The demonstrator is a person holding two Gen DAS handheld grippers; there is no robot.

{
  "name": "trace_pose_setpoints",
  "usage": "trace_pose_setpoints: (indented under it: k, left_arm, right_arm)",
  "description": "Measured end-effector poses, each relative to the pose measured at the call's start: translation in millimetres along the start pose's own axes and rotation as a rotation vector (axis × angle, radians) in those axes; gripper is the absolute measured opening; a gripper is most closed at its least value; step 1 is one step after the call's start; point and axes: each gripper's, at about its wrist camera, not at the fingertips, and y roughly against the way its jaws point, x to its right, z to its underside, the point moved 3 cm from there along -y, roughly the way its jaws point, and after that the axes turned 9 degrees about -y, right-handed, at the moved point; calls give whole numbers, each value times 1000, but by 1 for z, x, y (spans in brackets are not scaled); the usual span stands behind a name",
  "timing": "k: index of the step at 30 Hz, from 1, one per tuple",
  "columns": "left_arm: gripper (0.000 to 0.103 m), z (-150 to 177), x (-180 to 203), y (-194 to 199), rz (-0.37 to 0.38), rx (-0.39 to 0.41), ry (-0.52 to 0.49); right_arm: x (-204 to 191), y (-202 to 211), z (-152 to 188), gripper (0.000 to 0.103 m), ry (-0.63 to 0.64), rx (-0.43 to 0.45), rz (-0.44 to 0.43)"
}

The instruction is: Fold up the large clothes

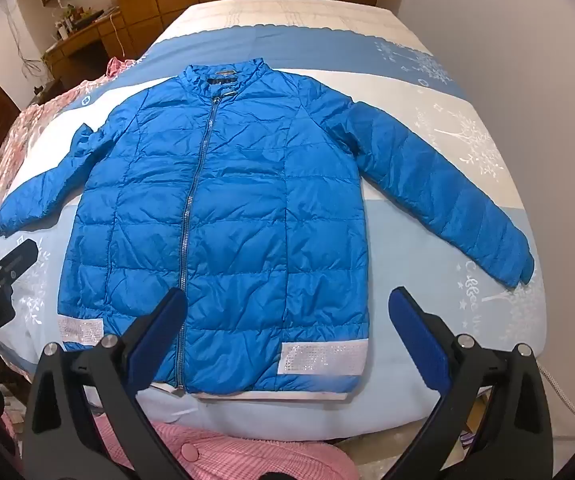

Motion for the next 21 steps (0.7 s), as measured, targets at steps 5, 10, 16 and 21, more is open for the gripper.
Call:
trace_pose_setpoints:
  k: [5,10,16,21]
  left_arm:
    - [98,-1,-7,2,17,-7,7]
    - [98,-1,-11,5,10,2,-2]
    - [98,-2,-1,1,-12,8,-4]
    - [98,-2,-2,2,-16,10,-5]
  right_arm:
    - [0,-1,0,100,-1,5,-2]
    - [0,-1,0,100,0,5,0]
    - [0,-2,0,100,1,5,0]
    - [0,-2,1,100,1,6,2]
